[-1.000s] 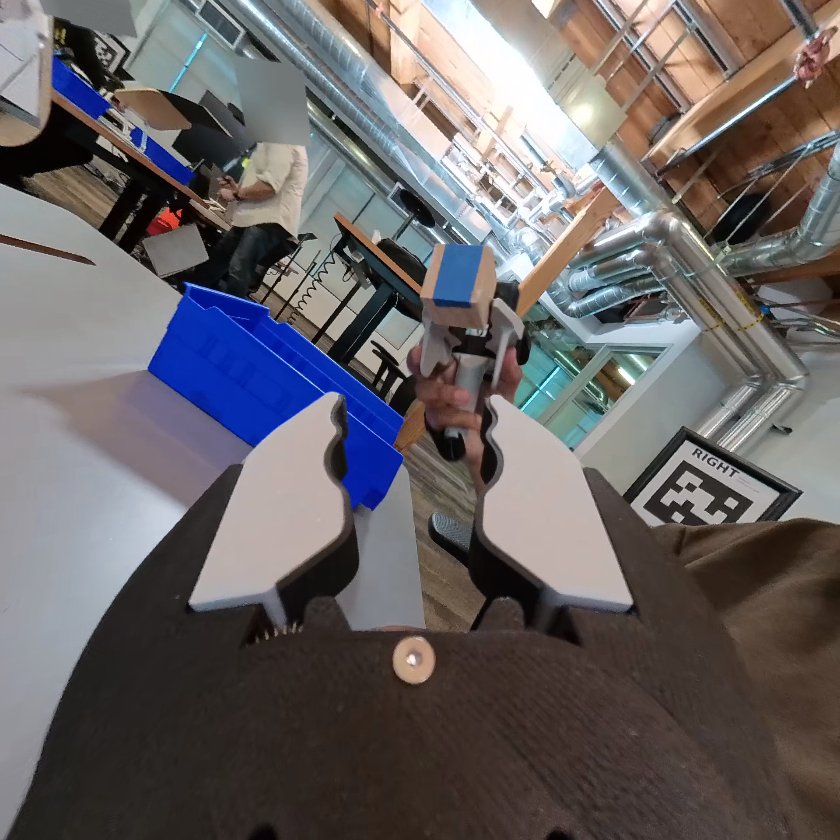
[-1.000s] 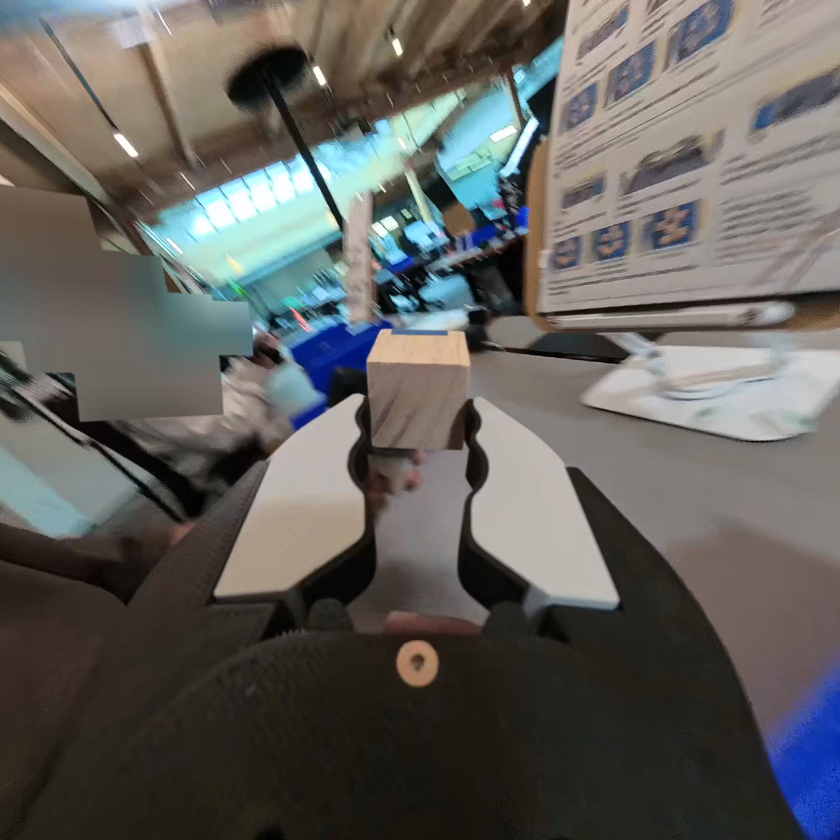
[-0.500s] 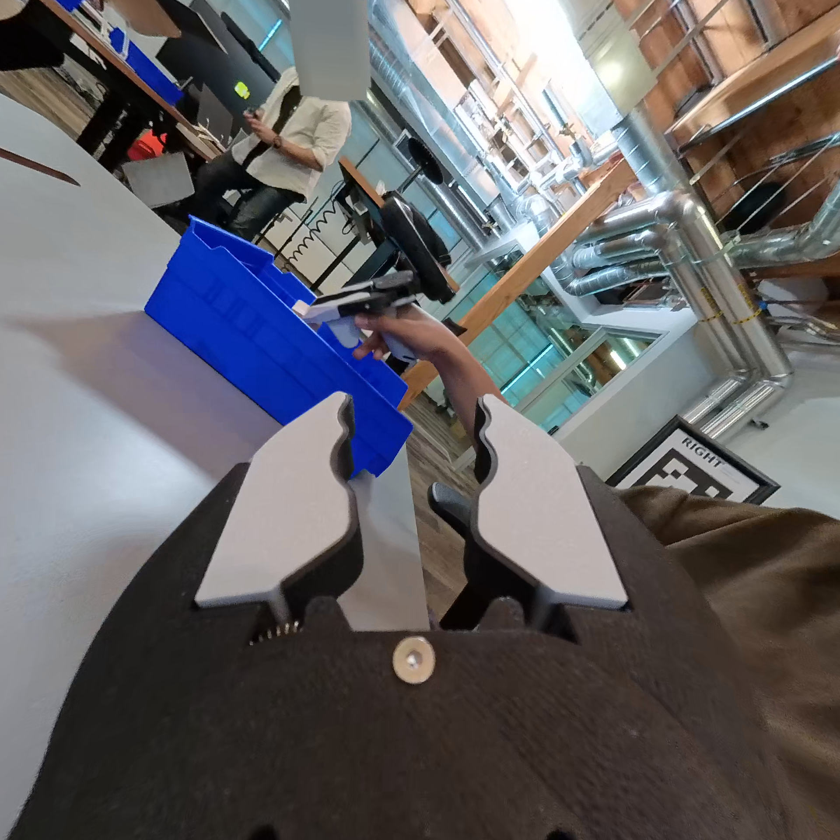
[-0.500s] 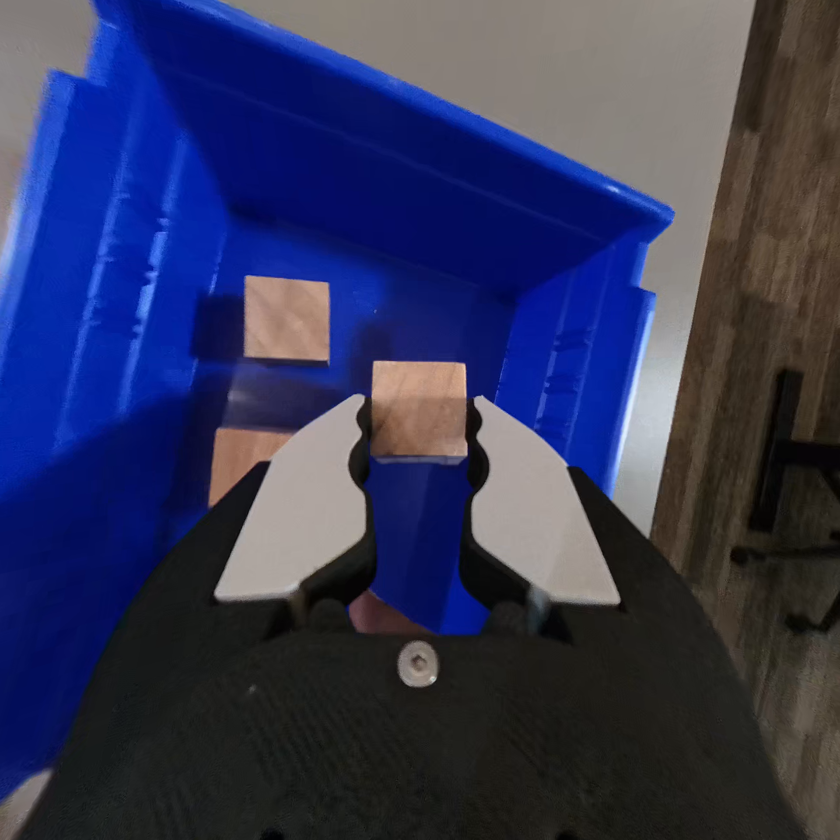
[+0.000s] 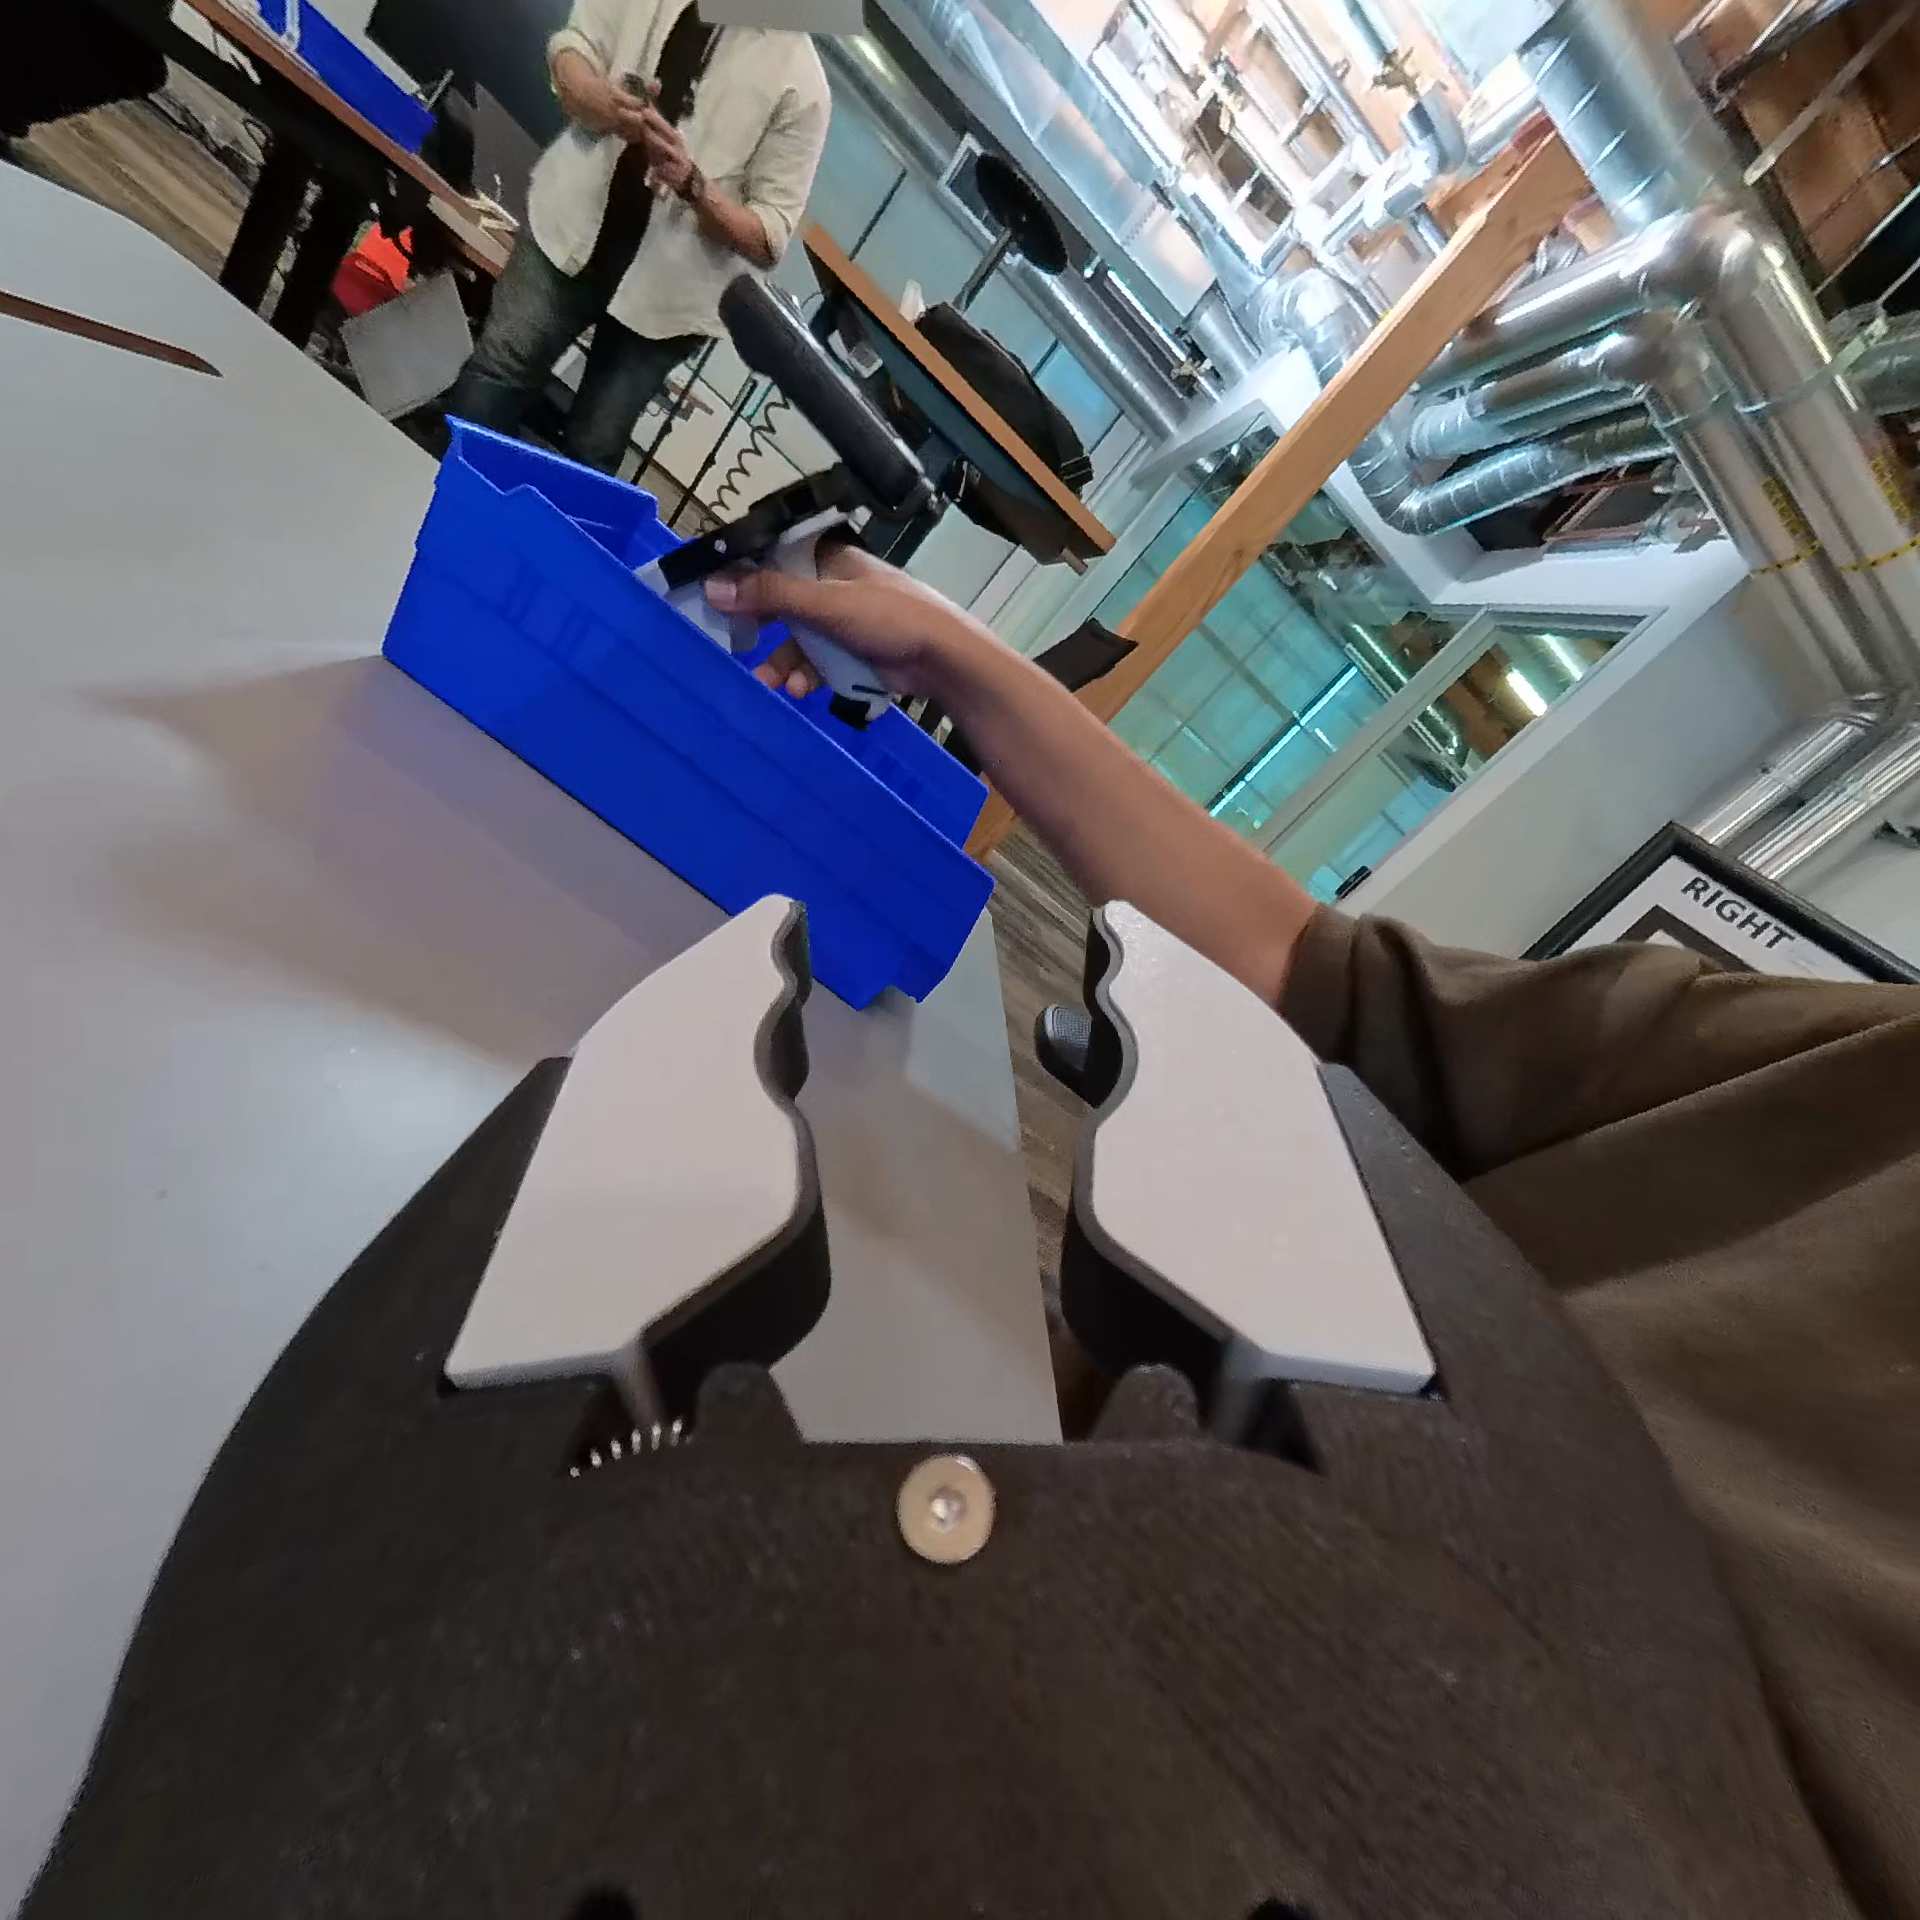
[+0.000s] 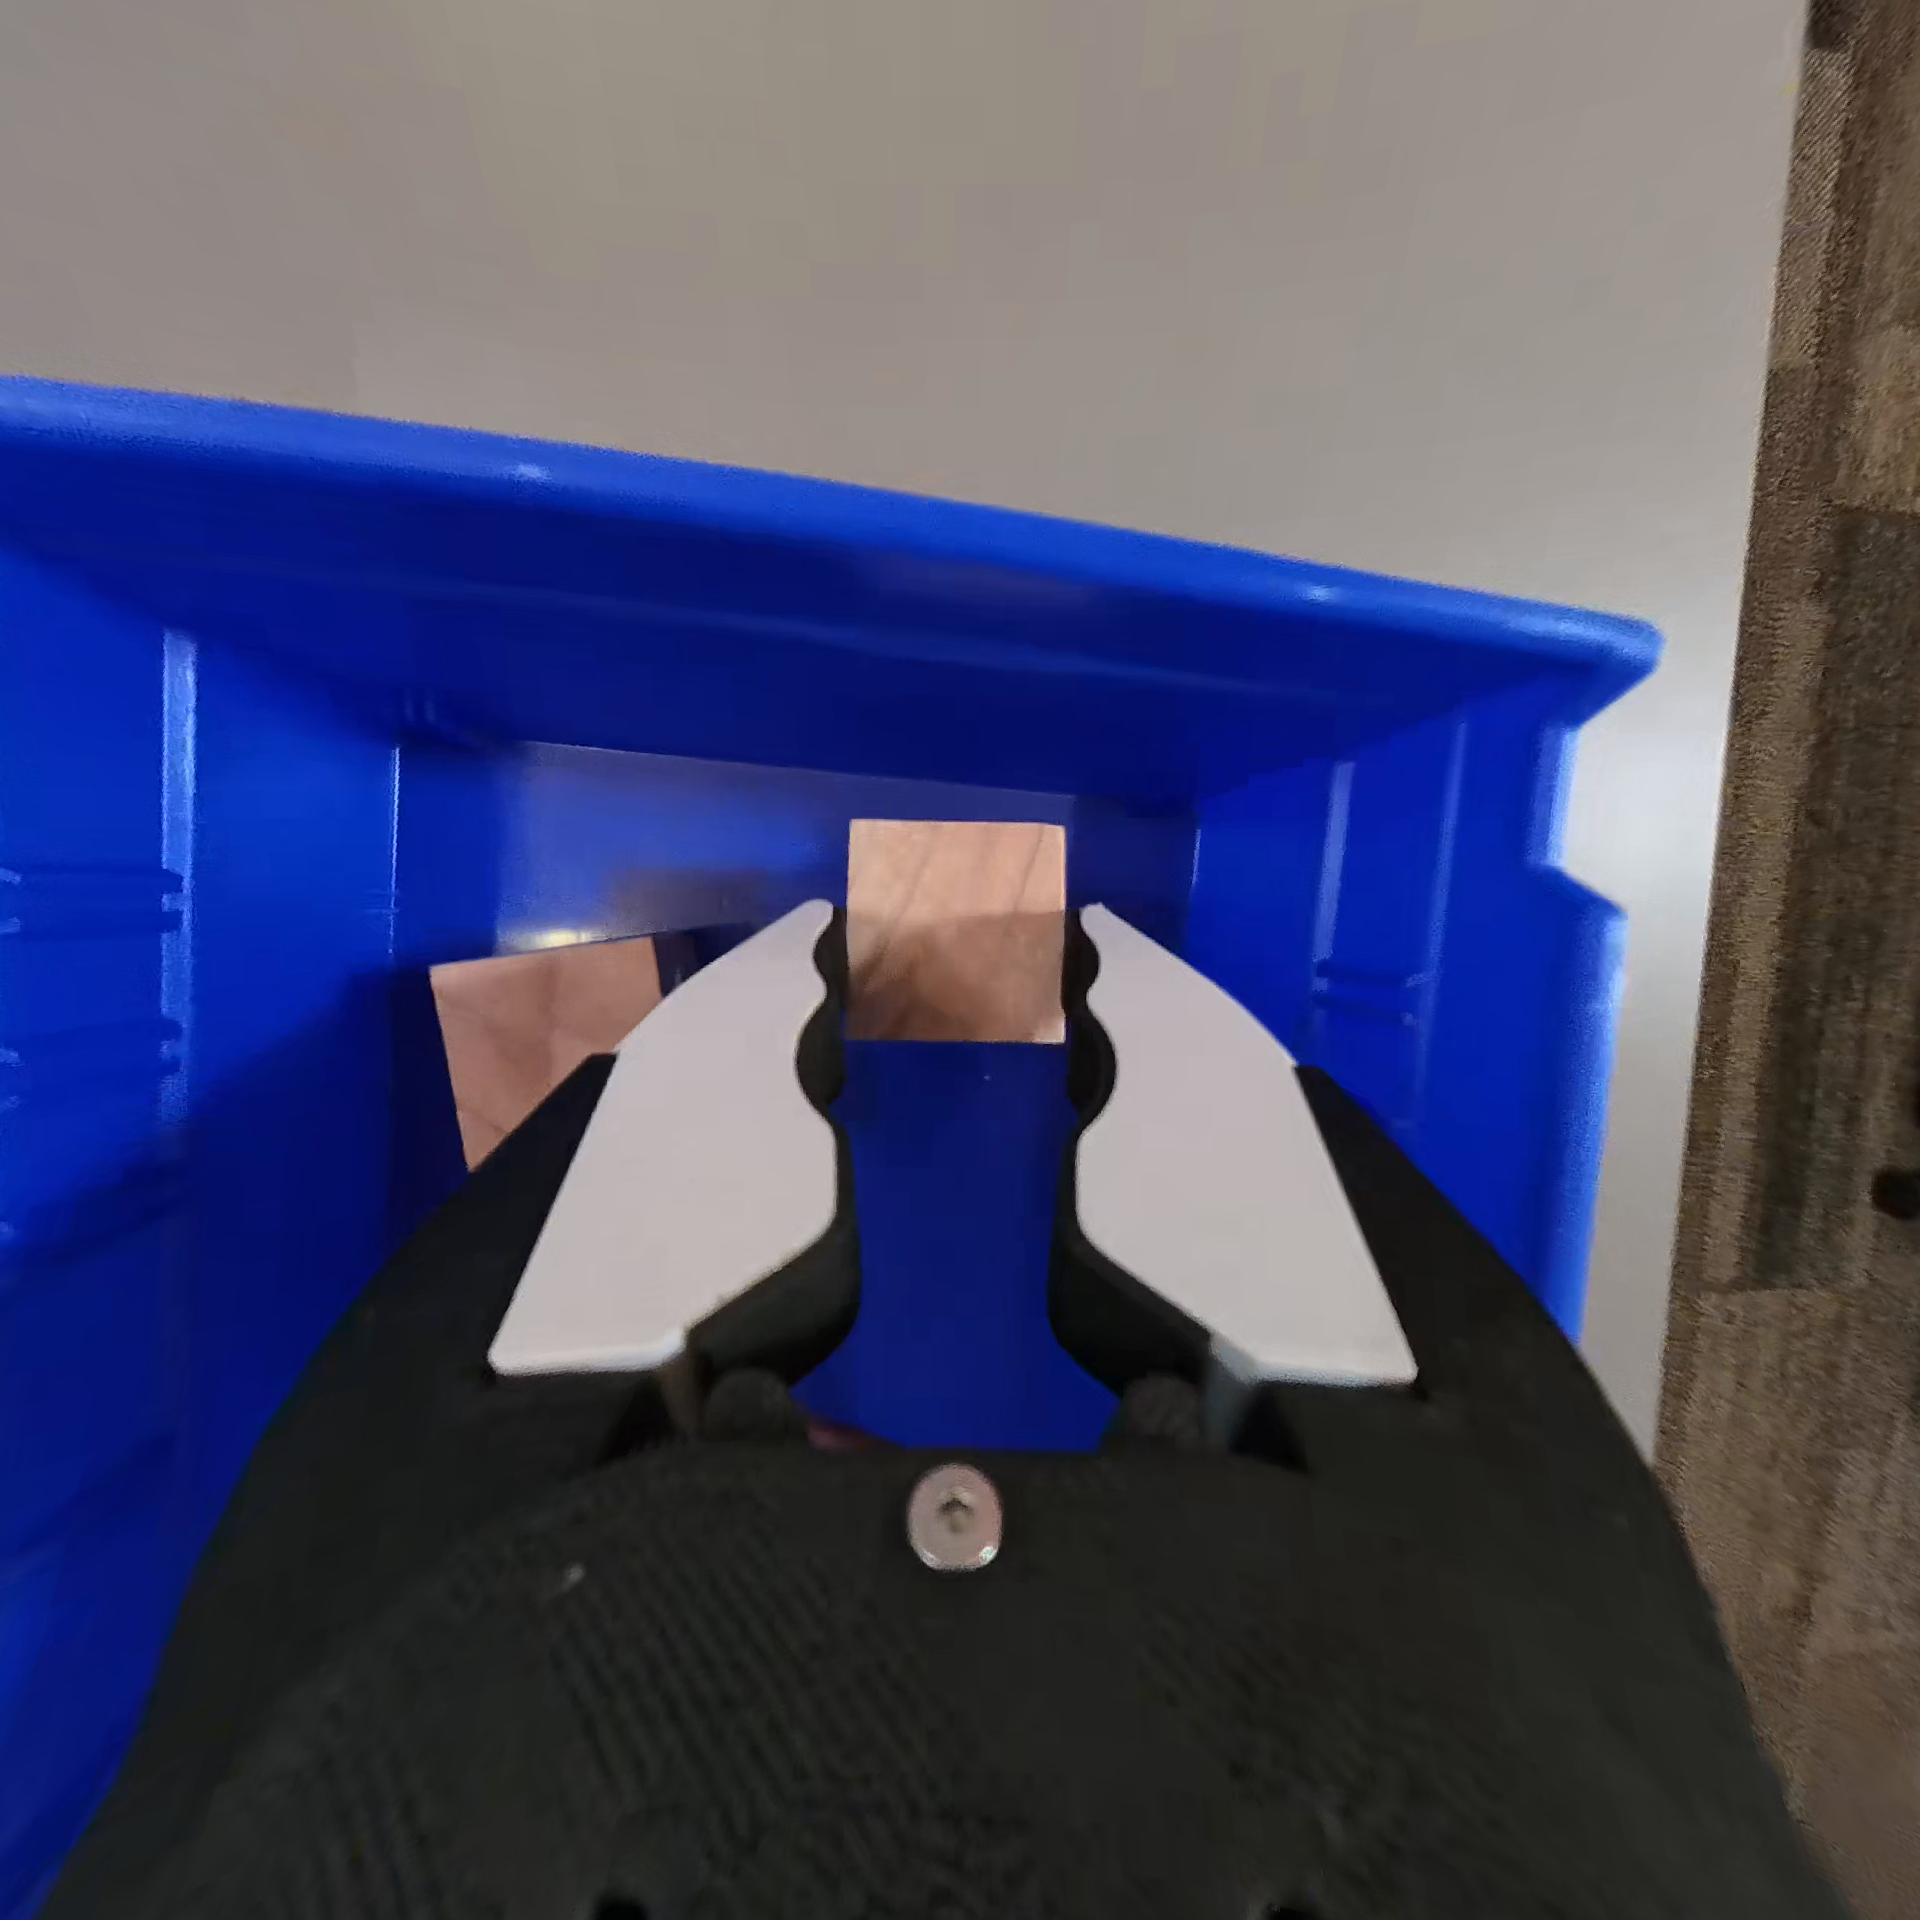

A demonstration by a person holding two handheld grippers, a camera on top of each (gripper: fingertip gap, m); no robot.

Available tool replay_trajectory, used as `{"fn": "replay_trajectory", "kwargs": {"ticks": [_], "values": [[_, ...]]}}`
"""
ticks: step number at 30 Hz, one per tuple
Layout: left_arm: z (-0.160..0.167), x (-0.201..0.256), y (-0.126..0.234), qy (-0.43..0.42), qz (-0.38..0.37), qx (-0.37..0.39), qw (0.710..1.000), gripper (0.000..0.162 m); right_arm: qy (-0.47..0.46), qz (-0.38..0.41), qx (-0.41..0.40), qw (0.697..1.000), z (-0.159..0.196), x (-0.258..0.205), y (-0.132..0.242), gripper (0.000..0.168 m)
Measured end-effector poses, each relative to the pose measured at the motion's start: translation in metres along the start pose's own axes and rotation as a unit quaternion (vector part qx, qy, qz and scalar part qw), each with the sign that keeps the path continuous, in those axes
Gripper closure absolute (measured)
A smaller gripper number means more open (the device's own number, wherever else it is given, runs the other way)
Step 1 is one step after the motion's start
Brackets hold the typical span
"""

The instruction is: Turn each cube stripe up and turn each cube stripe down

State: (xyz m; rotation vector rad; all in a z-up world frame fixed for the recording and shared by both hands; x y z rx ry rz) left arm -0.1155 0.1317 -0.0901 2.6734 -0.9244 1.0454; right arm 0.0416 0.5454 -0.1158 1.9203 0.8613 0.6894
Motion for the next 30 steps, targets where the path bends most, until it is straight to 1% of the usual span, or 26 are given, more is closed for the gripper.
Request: {"fn": "replay_trajectory", "kwargs": {"ticks": [4,8,15,21,22,23,24,26,28,30], "values": [[-0.001,0.000,0.000,0.012,0.007,0.010,1.000,0.112,-0.023,0.010,0.022,0.999,0.011,0.003,-0.003,0.127],[-0.001,0.000,-0.001,0.012,0.004,0.013,1.000,0.113,-0.053,-0.008,0.042,0.998,0.017,0.008,-0.003,0.127],[-0.001,-0.002,-0.001,0.024,0.003,0.025,0.999,0.113,-0.062,-0.017,0.069,0.996,0.026,0.010,-0.007,0.127],[-0.002,-0.002,0.002,0.029,0.003,0.030,0.999,0.113,-0.050,0.005,0.085,0.995,0.029,0.011,-0.005,0.127],[-0.003,-0.002,0.002,0.031,0.005,0.032,0.999,0.112,-0.049,0.013,0.096,0.994,0.028,0.012,0.000,0.119],[-0.003,-0.003,0.002,0.034,0.006,0.034,0.999,0.113,-0.051,0.016,0.113,0.992,0.025,0.013,0.008,0.116],[-0.004,-0.003,0.003,0.034,0.004,0.036,0.999,0.113,-0.057,0.009,0.137,0.989,0.021,0.013,0.019,0.116],[-0.005,-0.003,0.003,0.031,0.001,0.038,0.999,0.113,-0.068,-0.027,0.189,0.979,0.012,0.009,0.048,0.114],[-0.006,-0.003,0.003,0.029,0.001,0.038,0.999,0.113,-0.068,-0.058,0.240,0.967,0.005,0.000,0.081,0.115],[-0.009,-0.002,0.004,0.020,-0.003,0.040,0.999,0.112,-0.051,-0.109,0.297,0.947,0.001,-0.022,0.119,0.115]]}}
Point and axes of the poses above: each gripper's, where its closed fingertips meet, y back along the fingers, z out of its underside, x = y × z across the jaws, the point moved 7 cm from there along y, back along the fingers, and after that the axes turned 2 degrees about -x, right-handed, at the moved point
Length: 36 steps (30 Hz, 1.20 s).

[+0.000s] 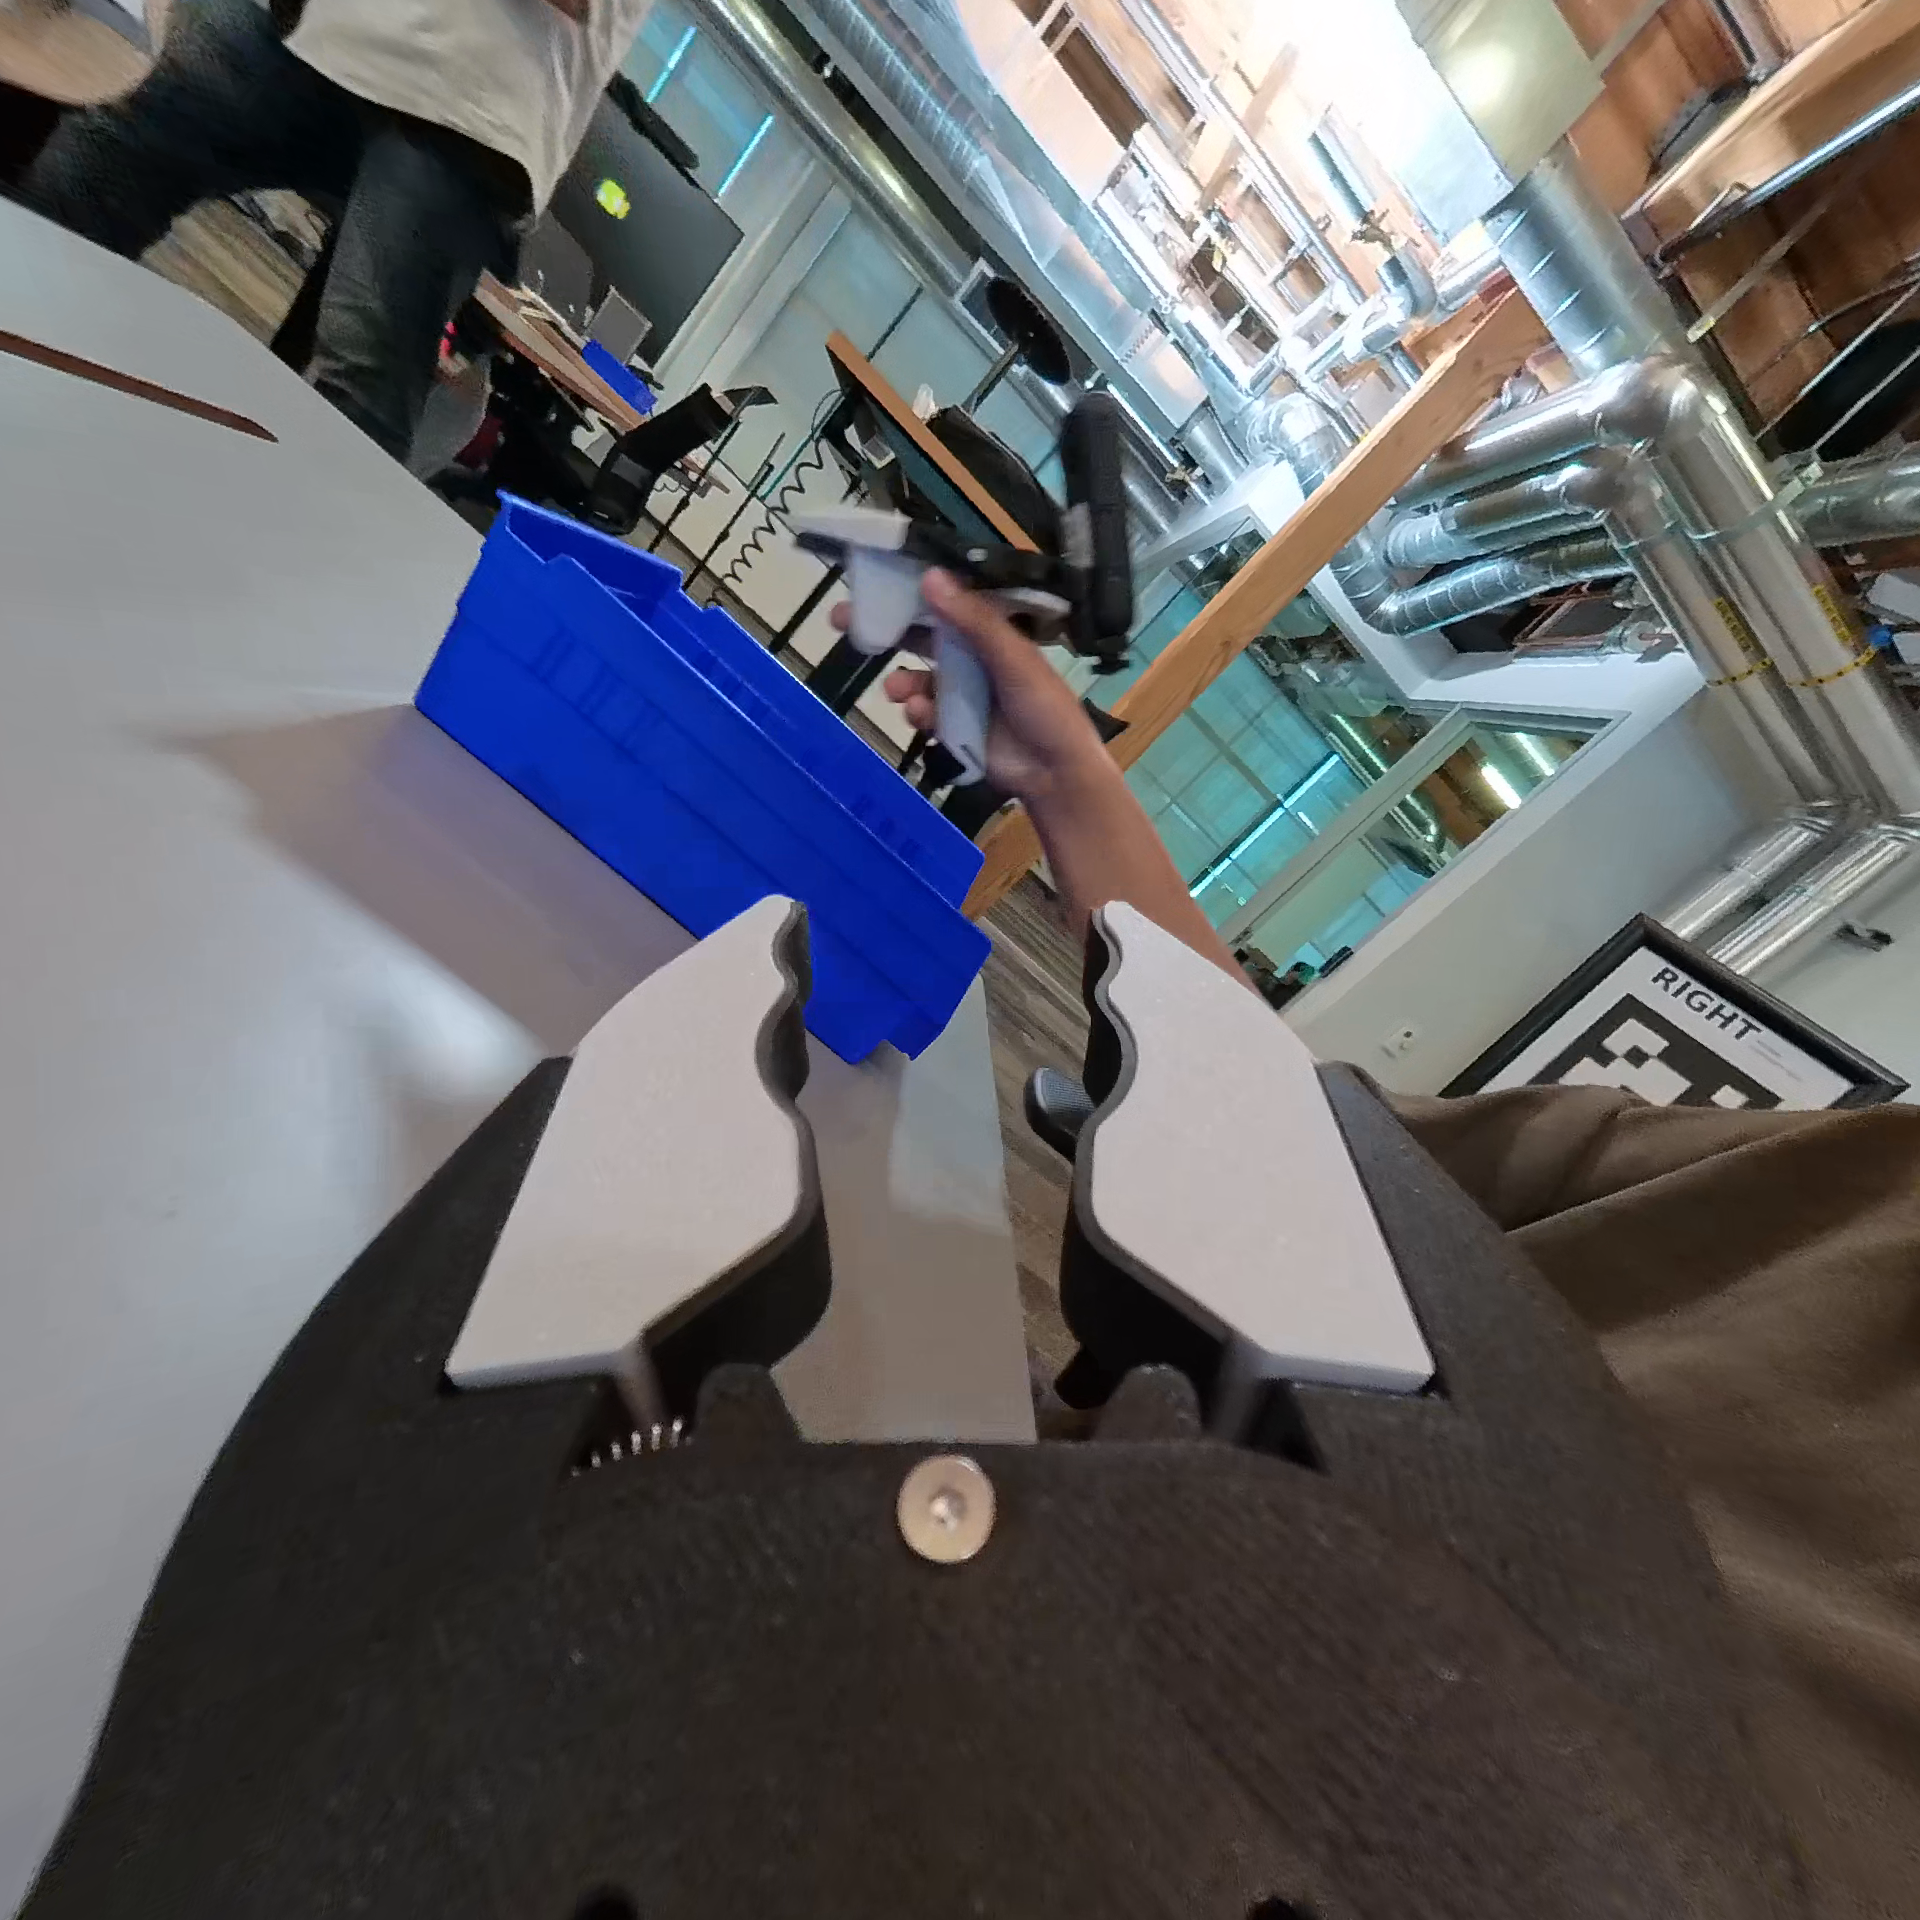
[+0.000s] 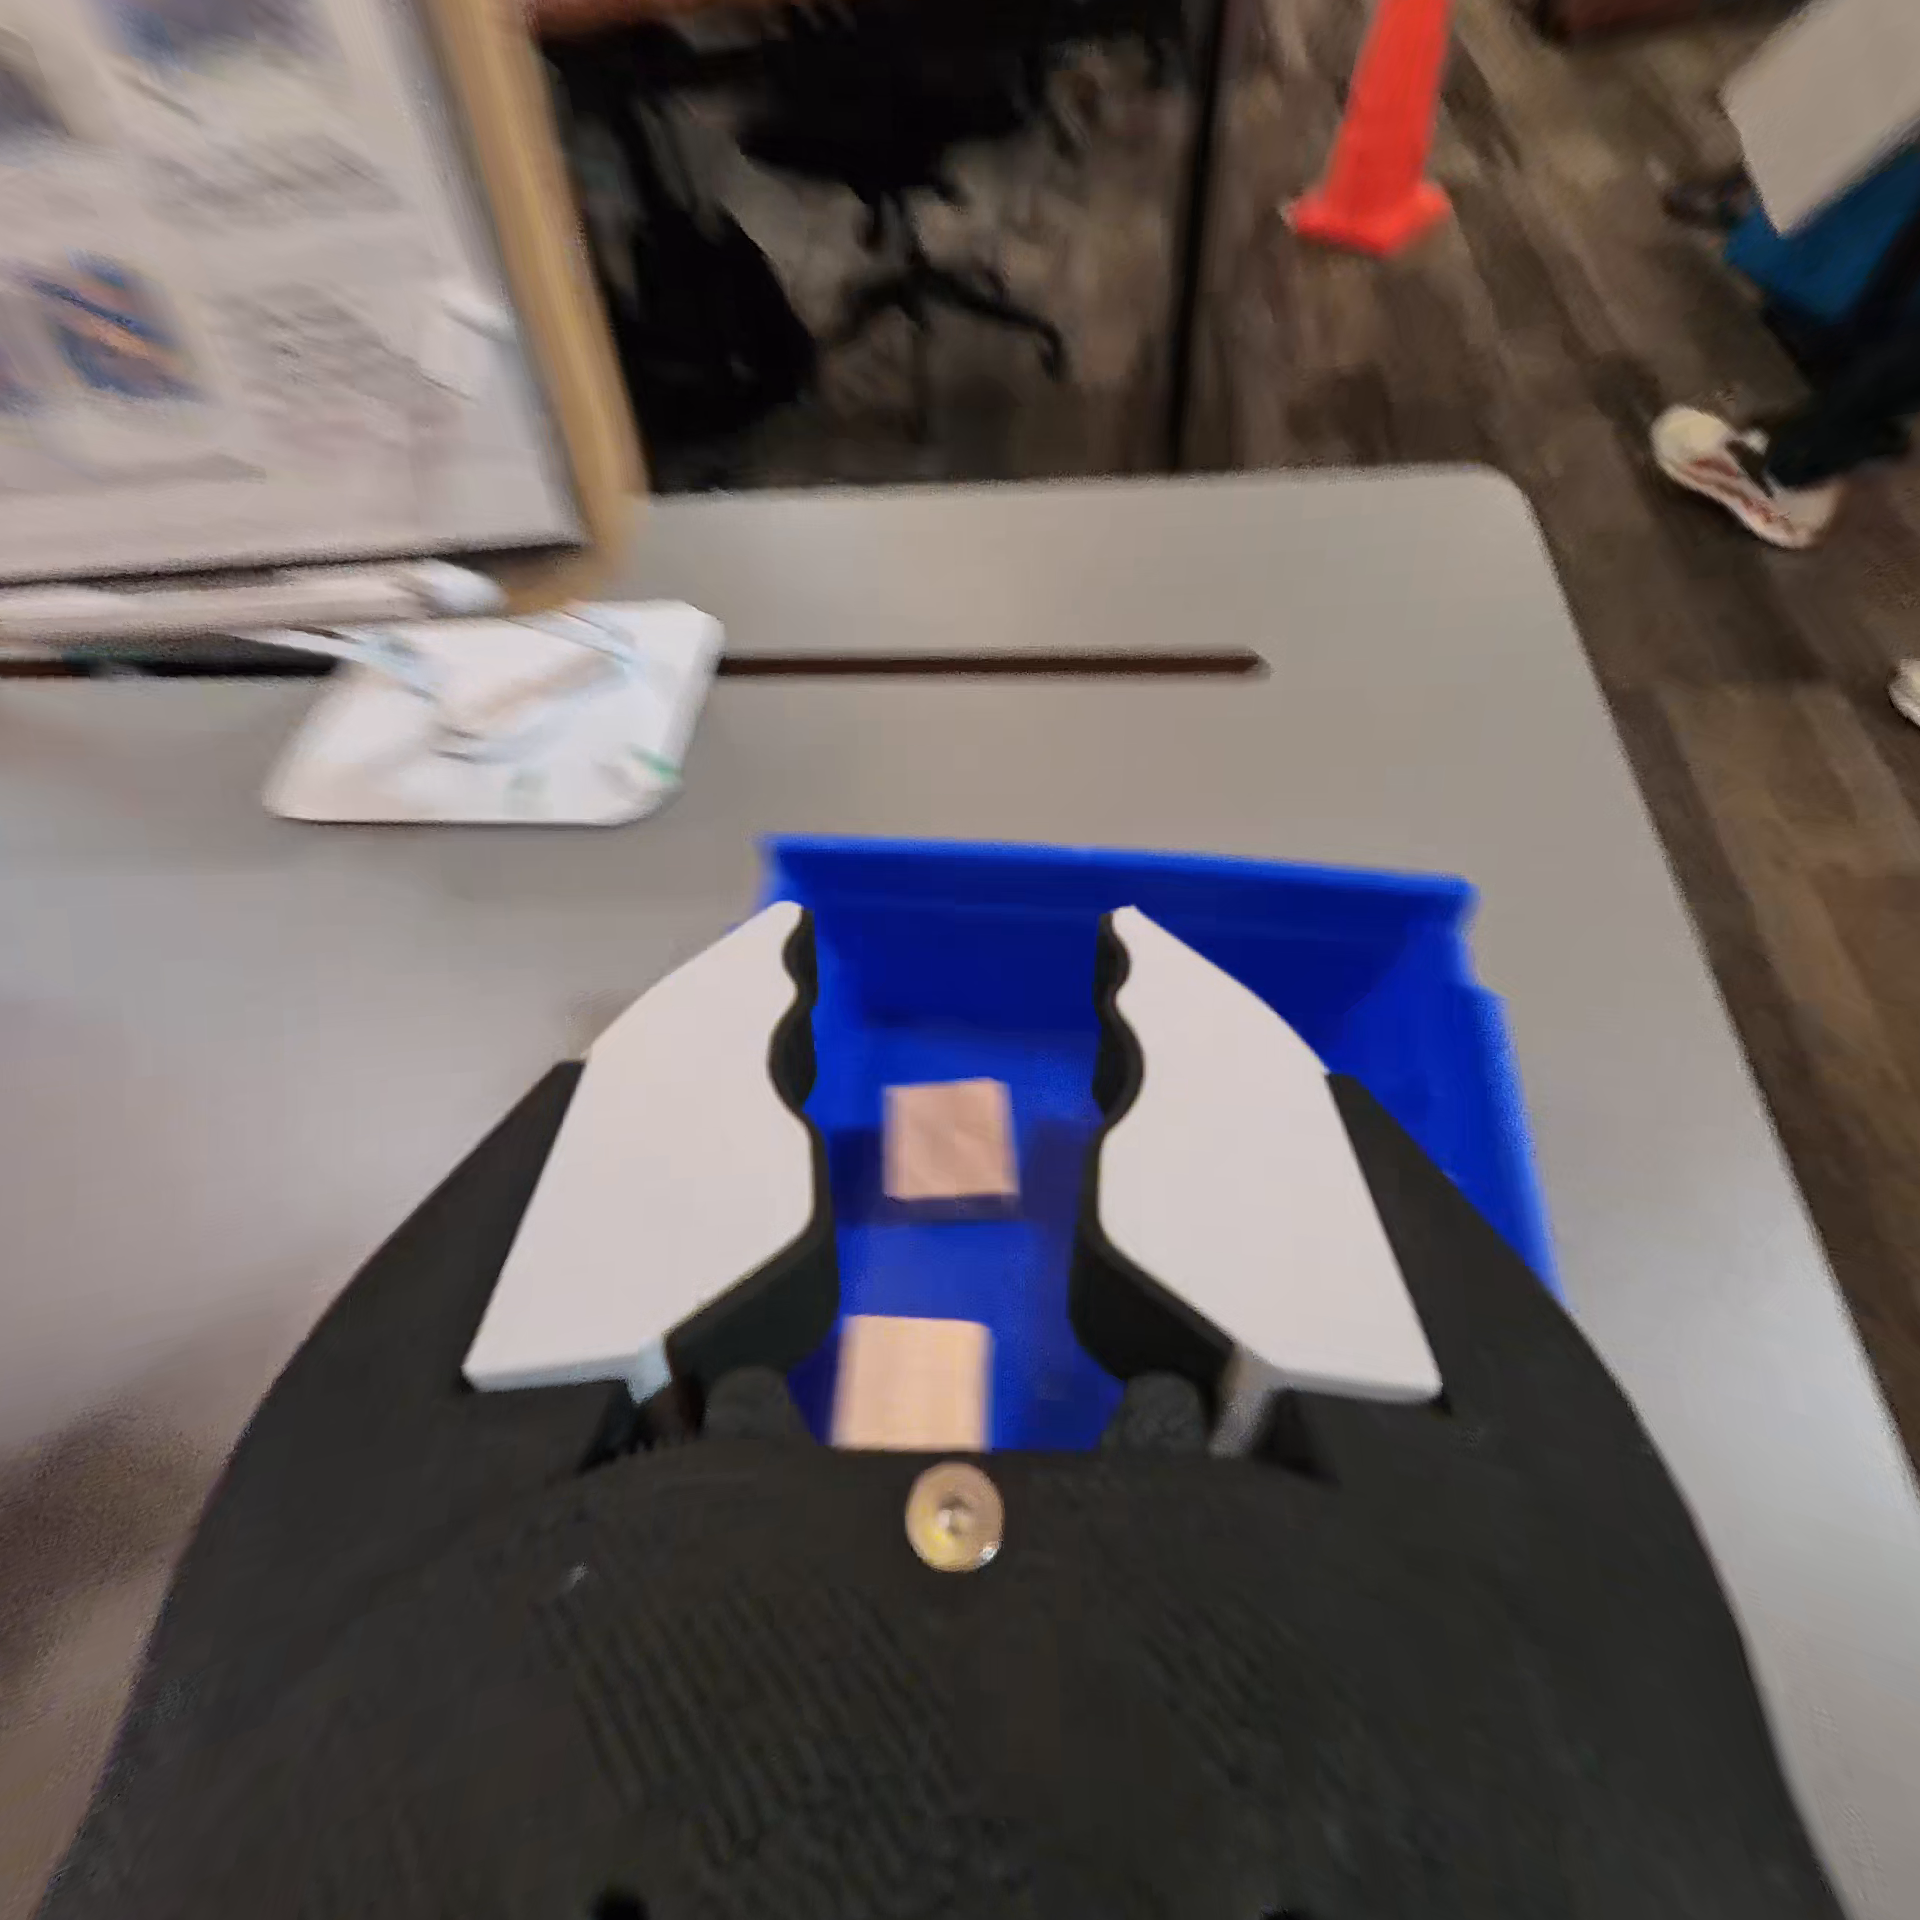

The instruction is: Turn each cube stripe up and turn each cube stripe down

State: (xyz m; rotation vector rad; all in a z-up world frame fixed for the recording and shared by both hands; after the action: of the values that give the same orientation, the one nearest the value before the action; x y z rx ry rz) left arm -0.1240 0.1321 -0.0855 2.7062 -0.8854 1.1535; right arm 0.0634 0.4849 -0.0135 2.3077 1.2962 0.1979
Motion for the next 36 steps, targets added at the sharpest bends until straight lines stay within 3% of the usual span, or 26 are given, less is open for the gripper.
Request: {"fn": "replay_trajectory", "kwargs": {"ticks": [3,5,7,9,11,14,16,18,22,28,32,36], "values": [[-0.016,0.008,0.008,-0.021,-0.010,0.024,0.999,0.104,0.002,-0.136,0.074,0.988,-0.014,-0.066,0.037,0.118],[-0.047,0.031,0.026,-0.035,0.019,0.072,0.997,0.094,-0.028,-0.263,0.120,0.957,-0.005,-0.117,0.056,0.125],[-0.091,0.057,0.060,-0.067,0.011,0.149,0.987,0.094,-0.072,-0.365,0.165,0.914,0.022,-0.161,0.066,0.135],[-0.134,0.069,0.107,-0.076,-0.092,0.218,0.969,0.098,-0.101,-0.408,0.161,0.893,0.059,-0.195,0.059,0.139],[-0.164,0.078,0.164,-0.094,-0.195,0.274,0.937,0.100,-0.121,-0.411,0.118,0.896,0.093,-0.217,0.044,0.138],[-0.190,0.071,0.253,-0.156,-0.366,0.340,0.852,0.109,-0.141,-0.446,0.031,0.883,0.124,-0.238,0.030,0.136],[-0.188,0.046,0.300,-0.149,-0.481,0.316,0.804,0.109,-0.157,-0.458,0.007,0.875,0.133,-0.244,0.026,0.136],[-0.171,0.015,0.321,-0.114,-0.528,0.252,0.803,0.106,-0.163,-0.451,0.001,0.878,0.141,-0.247,0.021,0.136],[-0.142,-0.044,0.325,-0.062,-0.580,0.138,0.801,0.102,-0.124,-0.447,-0.019,0.886,0.152,-0.260,0.011,0.134],[-0.103,-0.108,0.314,-0.018,-0.678,-0.062,0.732,0.105,-0.054,-0.462,-0.049,0.884,0.166,-0.285,0.011,0.132],[-0.096,-0.123,0.312,0.003,-0.695,-0.083,0.714,0.110,-0.044,-0.457,-0.047,0.887,0.169,-0.284,0.016,0.133],[-0.097,-0.124,0.315,0.008,-0.681,-0.082,0.728,0.114,-0.081,-0.456,-0.049,0.885,0.167,-0.275,0.016,0.133]]}}
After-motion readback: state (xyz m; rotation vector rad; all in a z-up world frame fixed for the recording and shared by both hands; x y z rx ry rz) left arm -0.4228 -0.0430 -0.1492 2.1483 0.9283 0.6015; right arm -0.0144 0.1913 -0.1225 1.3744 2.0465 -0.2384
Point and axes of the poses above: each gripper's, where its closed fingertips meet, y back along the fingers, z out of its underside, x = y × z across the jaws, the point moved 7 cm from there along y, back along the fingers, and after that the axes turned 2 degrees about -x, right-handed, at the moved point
